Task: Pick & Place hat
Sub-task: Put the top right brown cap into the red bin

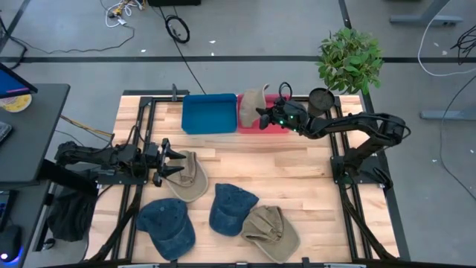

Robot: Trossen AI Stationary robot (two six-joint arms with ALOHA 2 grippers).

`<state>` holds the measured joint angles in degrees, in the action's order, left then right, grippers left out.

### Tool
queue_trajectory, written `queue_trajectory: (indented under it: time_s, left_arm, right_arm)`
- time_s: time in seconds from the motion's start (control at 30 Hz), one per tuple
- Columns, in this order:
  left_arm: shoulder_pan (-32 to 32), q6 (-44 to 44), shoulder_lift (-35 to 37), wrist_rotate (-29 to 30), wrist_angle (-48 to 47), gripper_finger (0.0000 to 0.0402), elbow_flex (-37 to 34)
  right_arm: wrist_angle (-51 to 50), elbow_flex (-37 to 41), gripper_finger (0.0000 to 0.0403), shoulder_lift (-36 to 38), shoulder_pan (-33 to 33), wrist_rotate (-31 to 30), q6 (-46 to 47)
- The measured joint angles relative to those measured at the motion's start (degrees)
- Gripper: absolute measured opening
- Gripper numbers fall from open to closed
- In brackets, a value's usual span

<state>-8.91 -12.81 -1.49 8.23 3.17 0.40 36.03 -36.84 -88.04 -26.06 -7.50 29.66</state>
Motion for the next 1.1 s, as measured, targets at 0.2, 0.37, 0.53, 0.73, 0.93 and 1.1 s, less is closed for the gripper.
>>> queue_trajectory:
  time_s: [0.2, 0.37, 0.53, 0.73, 0.93, 1.1]
  left_arm:
    - [0.0, 0.0, 0.0, 0.0, 0.0, 0.0220, 0.0]
    - [0.0, 0.0, 0.0, 0.0, 0.0, 0.0220, 0.0]
    - [0.0, 0.0, 0.0, 0.0, 0.0, 0.0220, 0.0]
    - [0.0, 0.0, 0.0, 0.0, 0.0, 0.0220, 0.0]
    - [0.0, 0.0, 0.0, 0.0, 0.0, 0.0220, 0.0]
    - [0.0, 0.0, 0.0, 0.0, 0.0, 0.0220, 0.0]
  right_arm:
    - [-5.8, -0.1, 0.0009, 0.4, 0.0, -0.5, 1.5]
    - [-7.6, -0.1, 0.0028, 0.5, 0.0, -0.3, 1.3]
    - [-8.8, 0.0, 0.0063, 0.6, -0.7, -0.7, 7.9]
    - [-11.0, 0.0, 0.0103, 1.2, -0.6, 0.2, 11.9]
    - [-21.7, 0.0, 0.0169, 6.3, -0.5, 0.5, 7.4]
    - [-35.1, 0.0, 0.0233, 13.1, -1.8, -2.2, 3.3]
